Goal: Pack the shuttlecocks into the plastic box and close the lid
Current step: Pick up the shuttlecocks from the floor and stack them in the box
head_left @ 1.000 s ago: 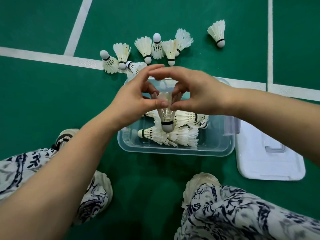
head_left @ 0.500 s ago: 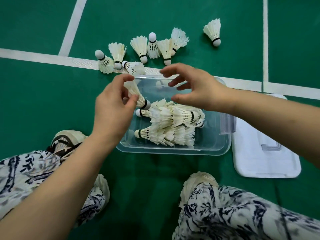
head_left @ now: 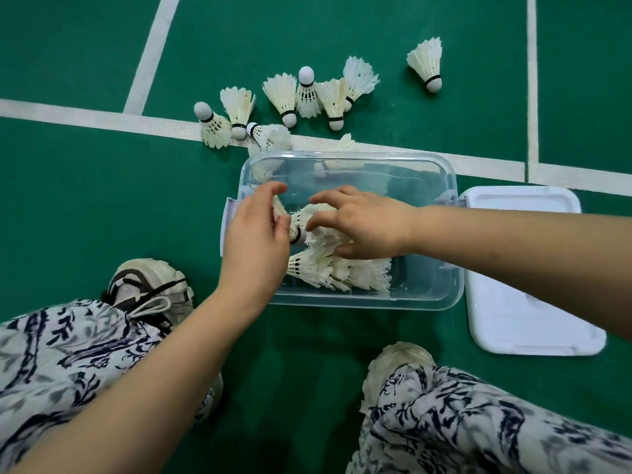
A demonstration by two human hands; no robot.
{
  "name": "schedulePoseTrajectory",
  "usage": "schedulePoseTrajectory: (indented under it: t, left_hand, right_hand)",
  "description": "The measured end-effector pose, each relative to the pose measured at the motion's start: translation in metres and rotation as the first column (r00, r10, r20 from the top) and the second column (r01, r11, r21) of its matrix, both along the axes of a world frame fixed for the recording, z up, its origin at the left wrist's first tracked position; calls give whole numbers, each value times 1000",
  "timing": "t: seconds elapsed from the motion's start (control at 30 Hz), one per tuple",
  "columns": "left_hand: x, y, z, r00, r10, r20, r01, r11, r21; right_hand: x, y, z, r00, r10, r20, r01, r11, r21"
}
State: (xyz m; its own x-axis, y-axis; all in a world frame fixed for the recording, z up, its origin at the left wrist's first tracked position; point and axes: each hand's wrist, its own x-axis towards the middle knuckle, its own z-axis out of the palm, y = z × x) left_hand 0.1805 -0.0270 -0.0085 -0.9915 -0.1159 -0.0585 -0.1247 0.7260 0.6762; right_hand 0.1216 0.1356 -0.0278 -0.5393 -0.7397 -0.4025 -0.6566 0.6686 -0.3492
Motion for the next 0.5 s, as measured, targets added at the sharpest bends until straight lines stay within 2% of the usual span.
schedulePoseTrajectory:
  t: [0.13,0.23,0.4,0.5]
  left_hand:
    - [0,5,-7,994,56,96,-64,994,89]
    - [-1,9,-12,983,84,165,-119,970,212]
    - [-3,10,-15,949,179,258,-273,878,393]
    - [-3,8,-24,903,204,379,-376,800,467]
  right_hand:
    - [3,12,1,992,-119,48,123,990,-76]
    - [5,14,4,985,-157,76,165,979,-121]
    - [7,8,5,981,-164,102,178,973,-145]
    - [9,7,5,978,-163,129,181,972,-147]
